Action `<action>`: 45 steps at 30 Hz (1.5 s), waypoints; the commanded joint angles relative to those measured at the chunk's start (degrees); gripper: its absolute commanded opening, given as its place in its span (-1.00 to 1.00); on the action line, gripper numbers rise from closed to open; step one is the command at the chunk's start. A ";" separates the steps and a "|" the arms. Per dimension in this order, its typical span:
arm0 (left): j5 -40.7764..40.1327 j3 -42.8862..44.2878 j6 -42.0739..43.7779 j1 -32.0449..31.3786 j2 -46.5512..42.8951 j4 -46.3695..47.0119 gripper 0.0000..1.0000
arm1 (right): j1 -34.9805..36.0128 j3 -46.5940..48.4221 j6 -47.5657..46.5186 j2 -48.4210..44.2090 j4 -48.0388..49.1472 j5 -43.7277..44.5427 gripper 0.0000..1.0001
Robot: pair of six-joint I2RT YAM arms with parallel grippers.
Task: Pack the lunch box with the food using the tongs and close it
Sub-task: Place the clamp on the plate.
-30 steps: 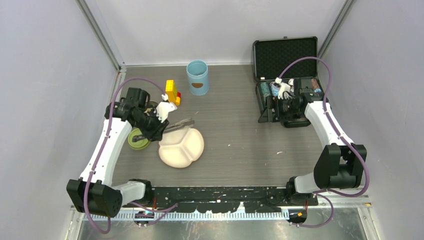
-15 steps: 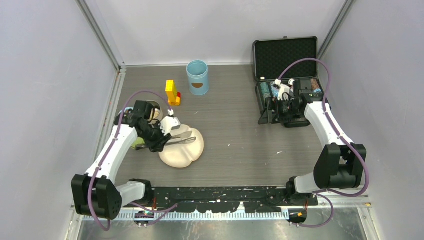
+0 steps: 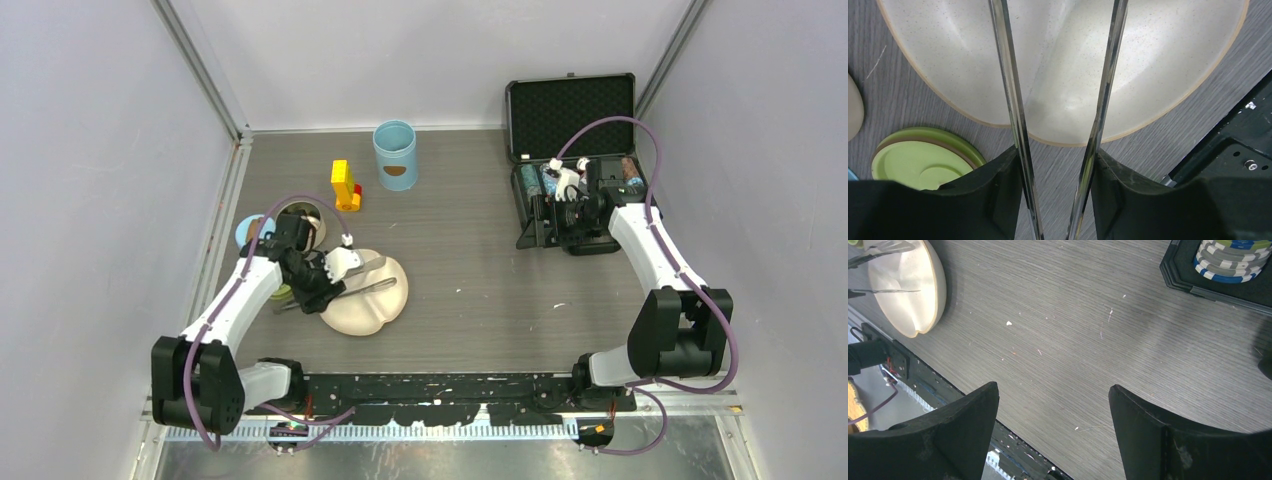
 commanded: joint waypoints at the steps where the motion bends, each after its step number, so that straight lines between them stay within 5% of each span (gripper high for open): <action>1: -0.76 -1.15 1.78 0.30 0.58 4.31 0.00 | 0.09 0.41 -0.66 -0.81 0.59 -0.53 0.70; 16: -1.86 -1.15 0.58 0.30 1.51 4.41 0.20 | 0.09 0.40 -0.58 -0.63 0.68 -0.60 0.70; 21: 0.58 3.80 -1.86 0.29 0.48 -1.92 0.98 | 0.04 0.43 -0.49 -0.61 0.68 -0.53 0.70; 29: 2.71 14.72 -11.67 1.96 -4.04 -5.65 0.99 | 0.09 0.56 -0.38 -0.80 0.68 -0.61 0.70; 38: 5.22 28.45 -23.63 27.17 8.63 0.50 0.92 | 0.04 4.09 -0.89 -0.59 -0.23 0.52 0.70; 45: 0.20 29.36 -26.78 33.95 19.26 13.03 0.70 | 0.26 5.13 -0.90 -0.11 -0.26 0.59 0.71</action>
